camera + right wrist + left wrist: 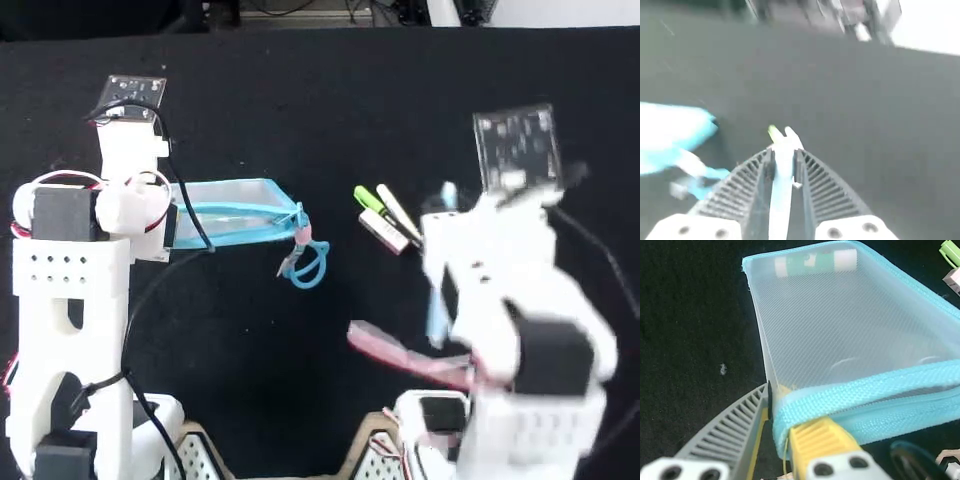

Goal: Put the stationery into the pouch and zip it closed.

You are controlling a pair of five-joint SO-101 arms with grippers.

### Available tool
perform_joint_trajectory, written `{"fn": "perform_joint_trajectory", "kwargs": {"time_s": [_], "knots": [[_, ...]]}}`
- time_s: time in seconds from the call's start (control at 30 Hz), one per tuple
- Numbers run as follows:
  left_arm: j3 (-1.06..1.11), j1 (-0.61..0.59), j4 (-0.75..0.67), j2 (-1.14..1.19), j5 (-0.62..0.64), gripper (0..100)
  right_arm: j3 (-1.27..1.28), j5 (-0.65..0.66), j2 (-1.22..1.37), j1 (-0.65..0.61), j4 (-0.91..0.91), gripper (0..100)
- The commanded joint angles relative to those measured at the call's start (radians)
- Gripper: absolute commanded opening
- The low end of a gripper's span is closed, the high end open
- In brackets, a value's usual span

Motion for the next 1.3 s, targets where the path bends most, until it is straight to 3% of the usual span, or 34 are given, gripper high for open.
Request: {"fn": "perform_joint_trajectory", "kwargs": {"time_s": [0.0, 0.23, 0.5, 0.77, 1.1, 1.27], "knots": [[-0.005, 0.005, 0.008, -0.029, 0.000, 3, -0.015, -0.092, -0.094, -0.186, -0.104, 1.5], [-0.005, 0.004, 0.008, -0.029, 0.000, 3, 0.076, -0.126, -0.232, -0.474, -0.350, 1.5], [-0.005, 0.004, 0.008, -0.029, 0.000, 3, 0.335, -0.117, -0.344, -0.661, -0.801, 1.2], [-0.005, 0.004, 0.008, -0.029, 0.000, 3, 0.633, -0.117, -0.352, -0.671, -1.227, 1.2], [-0.005, 0.004, 0.008, -0.029, 0.000, 3, 0.866, -0.115, -0.344, -0.632, -1.507, 1.1], [-0.005, 0.004, 0.008, -0.029, 0.000, 3, 0.995, -0.115, -0.352, -0.600, -1.562, 1.1]]}}
